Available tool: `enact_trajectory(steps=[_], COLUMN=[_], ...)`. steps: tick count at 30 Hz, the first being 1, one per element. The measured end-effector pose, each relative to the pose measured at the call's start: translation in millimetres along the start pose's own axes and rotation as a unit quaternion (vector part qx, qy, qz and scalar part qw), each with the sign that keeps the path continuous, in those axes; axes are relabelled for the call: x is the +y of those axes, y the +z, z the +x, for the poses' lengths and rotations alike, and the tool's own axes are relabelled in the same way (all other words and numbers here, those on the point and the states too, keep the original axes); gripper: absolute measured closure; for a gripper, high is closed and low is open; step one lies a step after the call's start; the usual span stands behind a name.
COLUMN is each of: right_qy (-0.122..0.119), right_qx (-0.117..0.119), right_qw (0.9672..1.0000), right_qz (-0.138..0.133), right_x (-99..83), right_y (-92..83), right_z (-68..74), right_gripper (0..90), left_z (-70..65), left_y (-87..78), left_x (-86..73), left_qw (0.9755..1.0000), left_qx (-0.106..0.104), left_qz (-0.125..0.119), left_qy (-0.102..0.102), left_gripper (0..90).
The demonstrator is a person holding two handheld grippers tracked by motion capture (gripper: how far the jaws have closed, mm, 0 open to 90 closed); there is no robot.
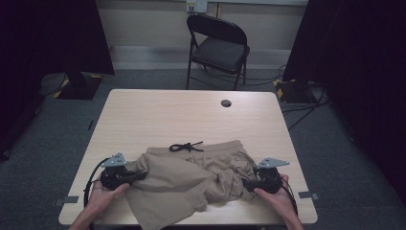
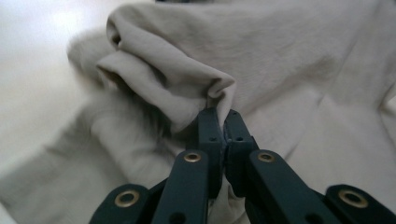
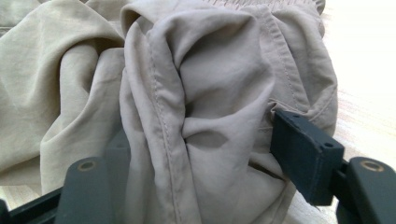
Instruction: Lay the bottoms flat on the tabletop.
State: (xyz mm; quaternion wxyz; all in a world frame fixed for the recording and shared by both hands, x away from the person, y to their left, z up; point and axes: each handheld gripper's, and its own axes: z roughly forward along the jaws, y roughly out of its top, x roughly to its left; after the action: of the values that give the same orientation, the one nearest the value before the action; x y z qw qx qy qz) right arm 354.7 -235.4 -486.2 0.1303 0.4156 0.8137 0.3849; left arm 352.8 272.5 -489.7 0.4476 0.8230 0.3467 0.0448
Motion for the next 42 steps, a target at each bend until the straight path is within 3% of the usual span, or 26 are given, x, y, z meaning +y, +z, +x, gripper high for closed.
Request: enact_trajectory(steps=[4, 7, 11, 12, 17, 18, 19, 23, 24, 25, 26, 29, 32, 33, 34, 36, 42], right_qy=[-0.003, -0.006, -0.006, -0.009, -0.007, -0.006, -0.009, -0.013, -0.011, -0.01, -0.006, -0.009, -0.016, -0.016, -0.017, -0.023, -0.023], right_qx=[-0.002, -0.004, -0.003, -0.004, 0.002, 0.004, 0.005, 0.008, 0.006, 0.006, 0.005, 0.002, -0.008, -0.008, -0.004, 0.0, -0.003], right_qw=[1.0, 1.0, 1.0, 1.0, 0.9997, 0.9995, 0.999, 0.998, 0.9971, 0.9966, 0.9964, 0.9955, 0.9977, 0.9977, 0.9987, 0.9992, 0.9997], right_qz=[0.0, 0.001, 0.0, -0.001, -0.022, -0.029, -0.043, -0.061, -0.076, -0.081, -0.085, -0.094, -0.066, -0.066, -0.047, -0.034, -0.01], right_x=[-0.2, -0.3, 0.7, 3.2, 13.3, 16.9, 25.2, 40.8, 52.5, 58.0, 63.2, 73.3, 74.3, 74.3, 68.8, 60.5, 28.9], right_y=[0.2, 0.1, -1.2, -3.8, -15.0, -18.3, -24.2, -28.1, -26.2, -24.0, -20.8, -9.3, 4.6, 4.6, 9.6, 10.3, 0.5], right_z=[0.5, 0.6, 1.0, 1.9, 2.1, 2.1, 3.1, 3.4, 1.9, 0.7, -0.7, -4.4, -6.6, -6.6, -7.3, -7.0, -3.8], right_gripper=[31.3, 31.2, 31.1, 30.2, 26.2, 25.5, 24.3, 24.1, 25.4, 27.6, 30.1, 50.5, 63.0, 63.0, 68.5, 71.4, 72.4], left_z=[-0.9, -1.1, -3.1, -2.9, 0.7, 2.4, 6.7, 15.9, 24.1, 24.1, 32.9, 44.6, 43.0, 43.0, 38.3, 26.1, 14.9], left_y=[7.5, 6.1, -4.4, -12.1, -26.5, -29.1, -32.1, -28.2, -20.8, -20.8, -11.2, 9.4, 25.3, 25.3, 26.9, 21.3, 4.7], left_x=[-2.2, -1.3, 6.5, 13.2, 29.9, 35.0, 45.8, 62.2, 71.9, 71.9, 78.7, 79.7, 67.6, 67.6, 62.4, 45.4, 18.2], left_qw=[0.9998, 0.9999, 0.9999, 0.9994, 0.9975, 0.997, 0.9961, 0.9954, 0.9945, 0.9945, 0.9933, 0.9946, 0.9972, 0.9972, 0.9978, 0.9986, 0.9988], left_qx=[0.008, 0.002, 0.001, 0.004, 0.019, 0.019, 0.023, 0.026, 0.025, 0.025, 0.022, 0.026, -0.016, -0.016, -0.03, -0.038, -0.034], left_qz=[0.018, 0.015, -0.013, -0.033, -0.069, -0.075, -0.085, -0.092, -0.099, -0.099, -0.106, -0.08, -0.042, -0.042, -0.028, 0.001, 0.008], left_qy=[0.004, 0.007, 0.0, -0.001, -0.001, -0.002, -0.006, -0.011, -0.023, -0.023, -0.043, -0.062, -0.06, -0.06, -0.051, -0.036, -0.035], left_gripper=[87.5, 79.0, 67.0, 65.3, 53.0, 53.0, 47.4, 43.9, 43.9, 45.1, 47.5, 56.9, 69.2, 70.1, 70.1, 70.2, 69.9])
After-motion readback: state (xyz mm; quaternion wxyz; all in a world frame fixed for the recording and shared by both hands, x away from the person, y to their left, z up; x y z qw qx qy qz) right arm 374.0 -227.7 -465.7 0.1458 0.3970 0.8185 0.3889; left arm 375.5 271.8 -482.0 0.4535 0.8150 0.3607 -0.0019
